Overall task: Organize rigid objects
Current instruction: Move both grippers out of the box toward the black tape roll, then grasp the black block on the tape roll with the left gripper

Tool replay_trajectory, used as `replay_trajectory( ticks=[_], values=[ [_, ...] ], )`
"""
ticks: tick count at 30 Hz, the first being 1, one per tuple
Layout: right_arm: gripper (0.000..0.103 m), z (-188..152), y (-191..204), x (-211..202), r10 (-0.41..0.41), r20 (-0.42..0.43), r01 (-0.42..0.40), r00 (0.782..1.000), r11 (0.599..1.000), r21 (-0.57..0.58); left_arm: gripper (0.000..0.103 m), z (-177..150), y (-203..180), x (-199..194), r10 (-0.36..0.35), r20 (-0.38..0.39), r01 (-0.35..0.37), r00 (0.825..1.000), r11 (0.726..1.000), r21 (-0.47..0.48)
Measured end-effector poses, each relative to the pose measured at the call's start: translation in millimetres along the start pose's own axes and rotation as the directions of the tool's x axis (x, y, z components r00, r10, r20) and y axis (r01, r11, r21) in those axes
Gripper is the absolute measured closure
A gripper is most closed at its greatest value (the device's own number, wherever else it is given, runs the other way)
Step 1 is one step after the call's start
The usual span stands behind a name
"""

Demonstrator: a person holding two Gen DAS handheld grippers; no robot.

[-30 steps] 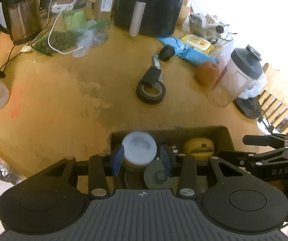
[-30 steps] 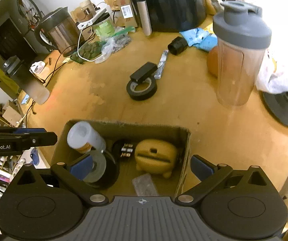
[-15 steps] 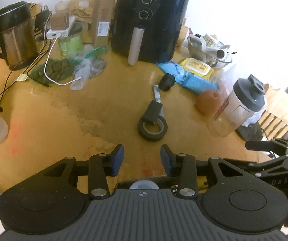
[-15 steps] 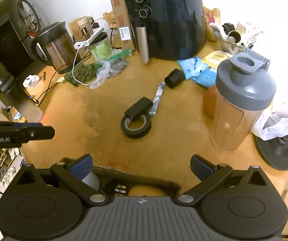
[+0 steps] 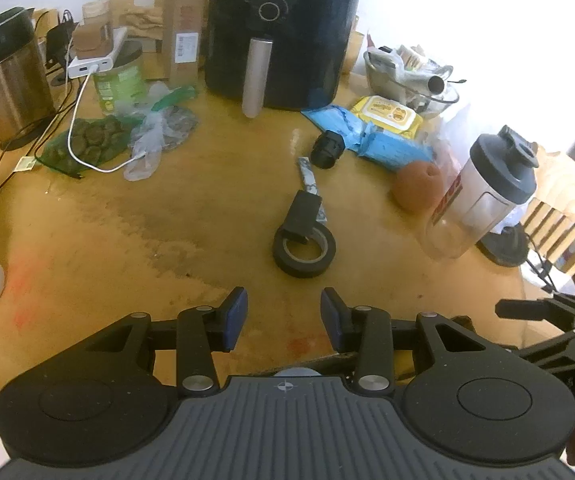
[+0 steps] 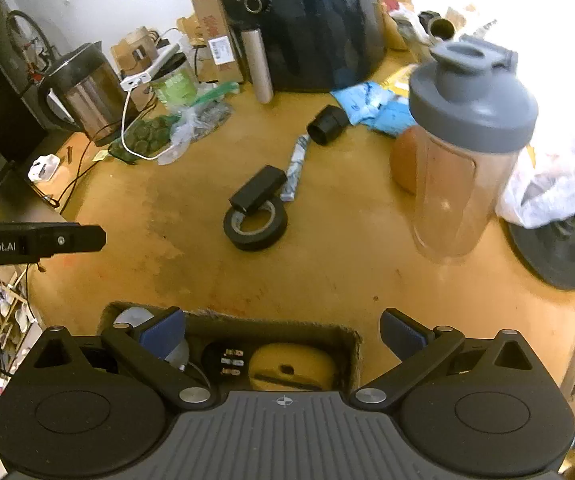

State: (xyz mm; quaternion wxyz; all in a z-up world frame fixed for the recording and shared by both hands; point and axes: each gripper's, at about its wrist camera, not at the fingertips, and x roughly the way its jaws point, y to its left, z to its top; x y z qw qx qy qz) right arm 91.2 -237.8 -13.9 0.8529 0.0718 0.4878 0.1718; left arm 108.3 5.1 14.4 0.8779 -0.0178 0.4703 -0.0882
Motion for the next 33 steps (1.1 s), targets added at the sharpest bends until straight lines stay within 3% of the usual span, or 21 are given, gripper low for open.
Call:
replay_trajectory(
  ticks=[18, 26, 28, 30, 33],
  values=[
    [0.000, 12.7, -8.2, 7.6, -0.041, 0.005, 0.041, 0.999, 0.998, 0.050, 0.063, 28.7, -0.3, 29.4, -0.011, 0.009, 0.011, 1.000, 0.996, 0.086],
    [0.000, 16.7, -11.6, 16.8, -0.051, -0.013, 0.052, 0.999, 0.996, 0.076, 0.063, 37.0, -4.0, 47.6, -0.001, 0.007, 0.000, 1.000, 0.986, 0.168],
    [0.000, 17.1, -12.4, 18.3, -0.056, -0.016, 0.057, 0.998, 0.995, 0.082, 0.061, 39.1, -4.4, 53.2, -0.010, 0.000, 0.010, 1.000, 0.984, 0.178],
    [0.000, 17.4, -13.5, 19.4, -0.060, -0.018, 0.061, 0.998, 0.994, 0.088, 0.047, 41.6, -4.9, 58.0, -0.018, -0.003, 0.018, 1.000, 0.983, 0.181],
    [0.000, 18.0, -16.1, 21.5, -0.068, -0.022, 0.070, 0.997, 0.992, 0.101, 0.047, 45.5, -5.6, 64.7, -0.034, -0.004, 0.034, 0.999, 0.981, 0.189]
  ],
)
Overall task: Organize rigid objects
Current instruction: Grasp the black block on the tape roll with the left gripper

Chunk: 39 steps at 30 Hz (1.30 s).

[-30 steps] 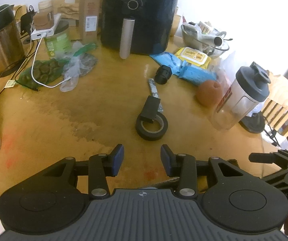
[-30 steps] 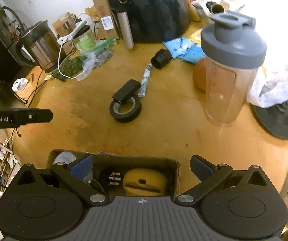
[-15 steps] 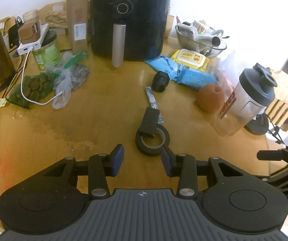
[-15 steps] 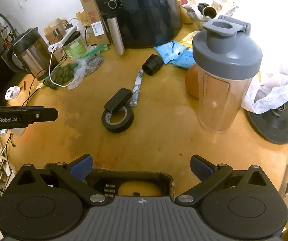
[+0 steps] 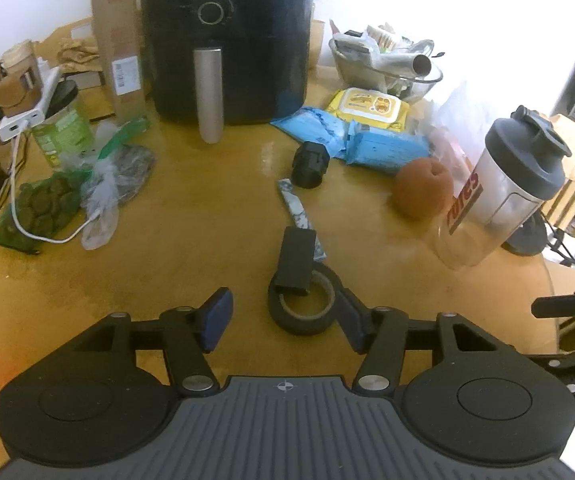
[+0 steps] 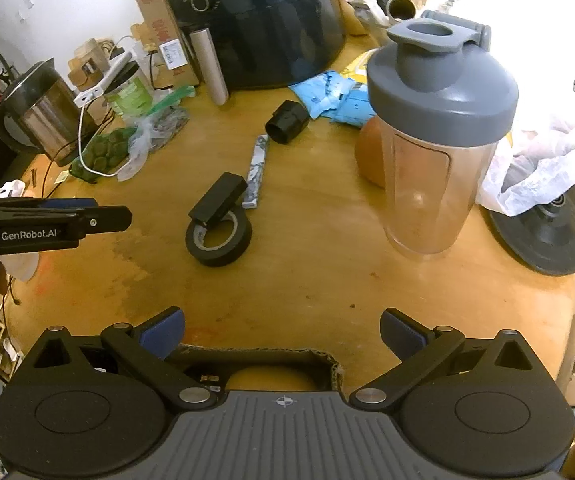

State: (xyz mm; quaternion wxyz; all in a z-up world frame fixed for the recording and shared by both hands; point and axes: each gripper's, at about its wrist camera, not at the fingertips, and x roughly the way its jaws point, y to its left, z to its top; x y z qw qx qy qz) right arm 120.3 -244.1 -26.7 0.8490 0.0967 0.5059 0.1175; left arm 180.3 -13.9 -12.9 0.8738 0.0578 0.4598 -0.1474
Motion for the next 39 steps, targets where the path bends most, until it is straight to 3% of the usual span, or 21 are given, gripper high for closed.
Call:
replay_trajectory(
  ticks=[28, 34, 36, 39],
  values=[
    [0.000, -11.5, -32.3, -9.4, -0.093, 0.004, 0.092, 0.996, 0.984, 0.155, 0.050, 30.3, 1.9, 103.3, -0.031, -0.123, 0.038, 0.992, 0.998, 0.057],
    [0.000, -15.2, -41.3, -14.9, -0.113, 0.010, 0.109, 0.994, 0.976, 0.191, 0.056, 33.2, 1.4, 117.7, -0.020, -0.147, 0.031, 0.989, 0.997, 0.077],
    [0.000, -16.9, -44.6, -16.4, -0.119, 0.010, 0.114, 0.993, 0.973, 0.203, 0.071, 32.7, 0.3, 120.8, -0.023, -0.156, 0.036, 0.988, 0.996, 0.083],
    [0.000, -18.7, -48.2, -17.7, -0.123, 0.009, 0.118, 0.992, 0.969, 0.215, 0.072, 33.3, 0.4, 121.5, -0.033, -0.154, 0.045, 0.988, 0.996, 0.075]
  ],
)
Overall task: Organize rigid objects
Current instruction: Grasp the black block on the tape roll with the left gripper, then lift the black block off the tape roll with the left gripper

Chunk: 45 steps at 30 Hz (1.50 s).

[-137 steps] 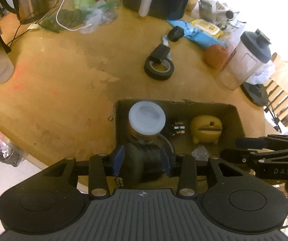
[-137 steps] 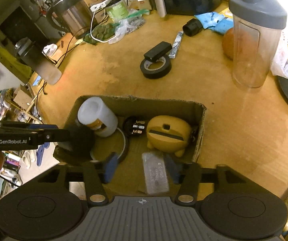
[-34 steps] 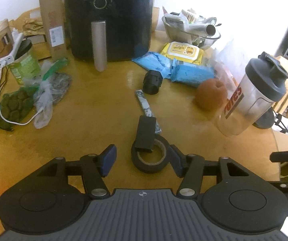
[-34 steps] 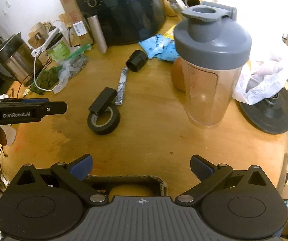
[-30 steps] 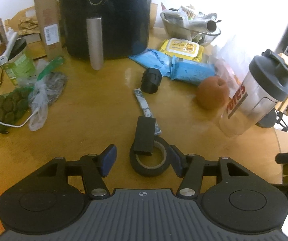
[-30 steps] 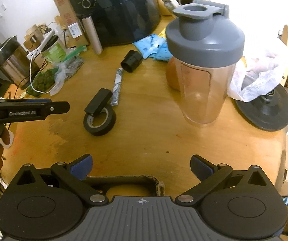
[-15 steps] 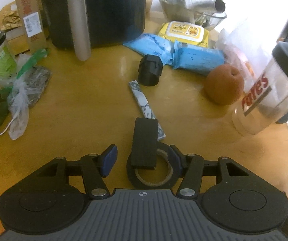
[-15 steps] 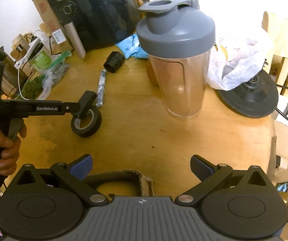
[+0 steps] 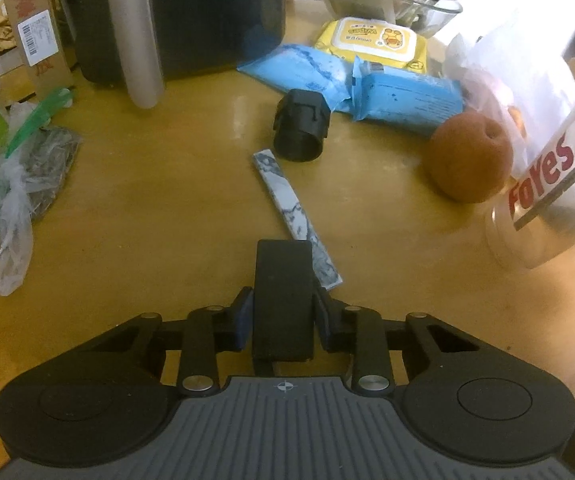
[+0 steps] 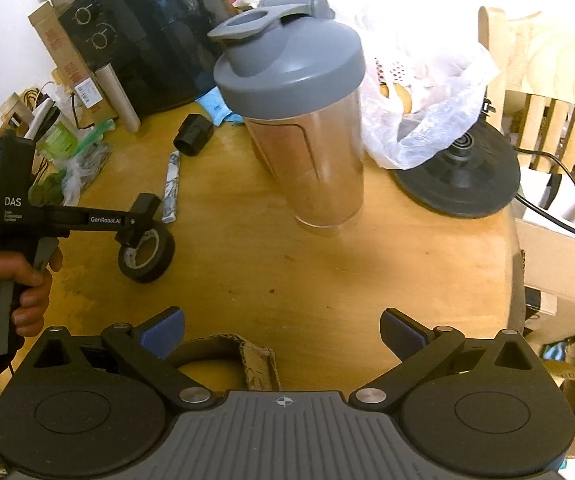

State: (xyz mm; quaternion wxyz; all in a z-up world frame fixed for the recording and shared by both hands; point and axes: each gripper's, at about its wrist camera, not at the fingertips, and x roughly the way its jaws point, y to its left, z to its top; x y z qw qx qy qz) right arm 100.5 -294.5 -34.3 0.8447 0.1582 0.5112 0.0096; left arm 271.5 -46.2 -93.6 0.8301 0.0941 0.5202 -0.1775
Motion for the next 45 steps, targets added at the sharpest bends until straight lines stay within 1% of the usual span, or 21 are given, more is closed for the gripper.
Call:
replay_trajectory(
  ticks=[7, 15, 21, 27, 37, 45],
  values=[
    [0.000, 0.5, 1.8, -1.4, 0.000, 0.006, 0.000, 1.000, 1.000, -0.013, 0.072, -1.4, 2.8, -14.5, 0.009, 0.025, -0.009, 1.000, 1.000, -0.014],
    [0.000, 4.1, 14.3, 2.3, 0.029, -0.002, -0.029, 1.000, 0.998, -0.062, 0.072, -12.4, 10.8, -42.0, 0.011, 0.053, -0.008, 0.999, 0.998, -0.055],
    [0.000, 4.1, 29.7, 6.2, 0.059, -0.018, -0.061, 0.998, 0.992, -0.112, 0.072, -30.0, 17.9, -66.0, 0.030, 0.079, -0.022, 0.996, 0.995, -0.097],
    [0.000, 2.6, 44.5, 11.8, 0.082, -0.036, -0.087, 0.996, 0.982, -0.167, 0.072, -54.5, 21.7, -91.0, 0.042, 0.096, -0.028, 0.994, 0.989, -0.142],
    [0.000, 6.6, 67.9, 20.6, 0.119, -0.060, -0.130, 0.991, 0.963, -0.237, 0.072, -89.4, 24.6, -128.4, 0.060, 0.123, -0.031, 0.991, 0.973, -0.228],
    [0.000, 11.8, 81.4, 28.5, 0.148, -0.067, -0.162, 0.987, 0.939, -0.305, 0.072, -103.2, 23.7, -149.4, 0.073, 0.142, -0.033, 0.987, 0.963, -0.269]
  ],
)
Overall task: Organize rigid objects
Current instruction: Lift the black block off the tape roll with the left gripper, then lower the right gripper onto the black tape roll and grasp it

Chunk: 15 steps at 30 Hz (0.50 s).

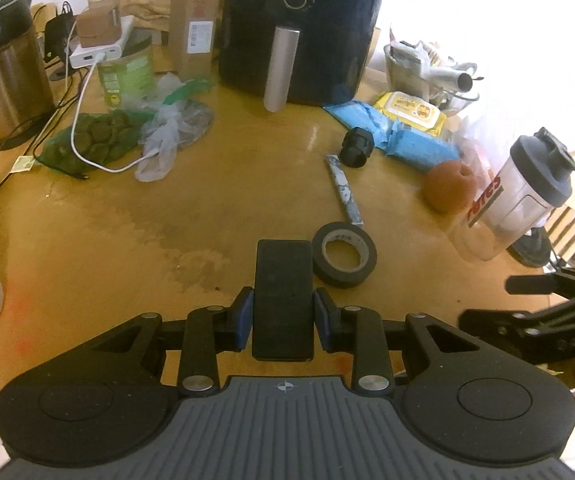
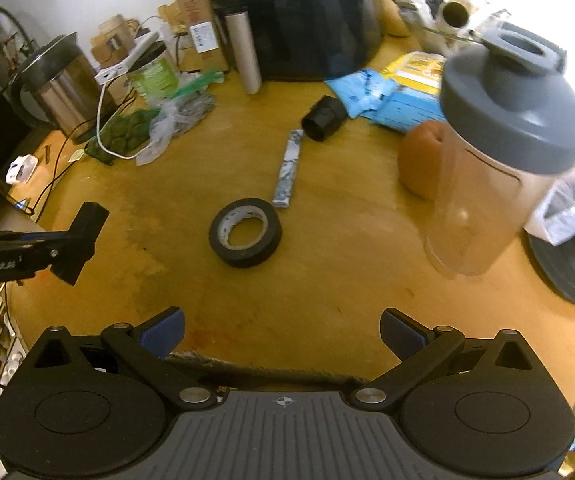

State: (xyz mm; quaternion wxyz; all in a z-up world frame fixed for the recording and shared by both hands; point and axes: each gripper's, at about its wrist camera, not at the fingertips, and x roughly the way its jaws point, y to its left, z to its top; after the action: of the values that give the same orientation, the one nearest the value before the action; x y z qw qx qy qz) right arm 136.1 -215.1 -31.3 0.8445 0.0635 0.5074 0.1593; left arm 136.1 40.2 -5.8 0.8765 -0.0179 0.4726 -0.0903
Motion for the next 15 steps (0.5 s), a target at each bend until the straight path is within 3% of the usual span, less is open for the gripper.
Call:
replay_trajectory(
  ticks=[15],
  values=[
    [0.000, 34.9, 28.0, 27.4, 0.019, -0.020, -0.022, 1.000, 0.989, -0.148, 0.072, -4.5, 5.2, -28.9, 0.009, 0.045, -0.006, 0.999, 0.998, -0.063]
  ],
)
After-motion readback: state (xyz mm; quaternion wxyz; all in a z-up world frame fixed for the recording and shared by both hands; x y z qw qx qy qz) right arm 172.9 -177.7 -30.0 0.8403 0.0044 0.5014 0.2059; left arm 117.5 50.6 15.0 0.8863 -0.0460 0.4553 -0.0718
